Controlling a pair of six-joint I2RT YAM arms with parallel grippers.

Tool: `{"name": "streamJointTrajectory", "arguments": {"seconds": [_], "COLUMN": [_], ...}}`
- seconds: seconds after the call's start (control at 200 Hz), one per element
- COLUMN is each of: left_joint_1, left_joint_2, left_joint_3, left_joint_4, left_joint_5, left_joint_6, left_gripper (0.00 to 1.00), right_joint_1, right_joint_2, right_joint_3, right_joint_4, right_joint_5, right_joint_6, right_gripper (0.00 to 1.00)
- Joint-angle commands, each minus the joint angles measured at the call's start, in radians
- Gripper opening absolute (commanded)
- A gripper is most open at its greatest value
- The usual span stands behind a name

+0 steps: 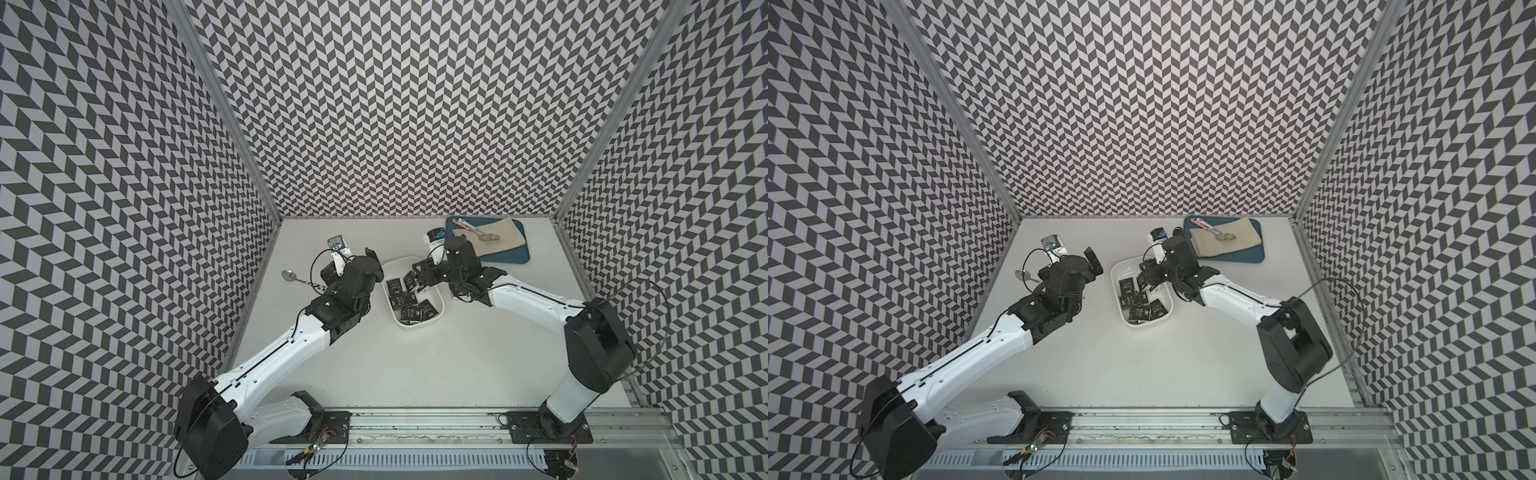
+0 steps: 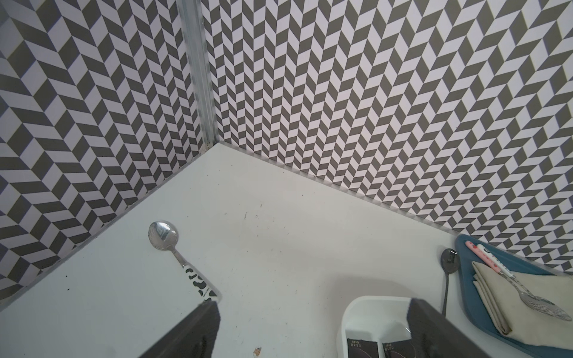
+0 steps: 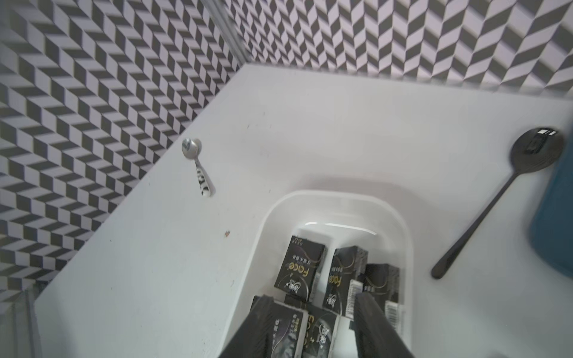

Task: Take the pocket tissues out of the storage box
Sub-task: Pick up the pocket tissues from the storage box.

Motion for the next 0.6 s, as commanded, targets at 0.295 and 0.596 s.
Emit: {"name": "streamJointTrajectory", "arguments": {"seconds": [0.295,0.596], "left_joint_1": [0.036,0.071], "left_joint_2": [-0.067,-0.061], "left_joint_3": [0.006,-0.017], "left_joint_4": [-0.072,-0.069], "left_joint_5": [0.04,0.151], "left_joint_6": [-0.037,-0.054], "left_gripper": [0.99,0.99], "right_joint_1": [0.086,0.088], "right_joint_2": [0.251,0.309], "right_joint_3": [0.193,0.204], "right_joint_4": [-0.137,-0.137], "right_joint_5": [0.28,0.297], "right_joint_6": [-0.002,0.015], "right_gripper": [0.48,0.48]}}
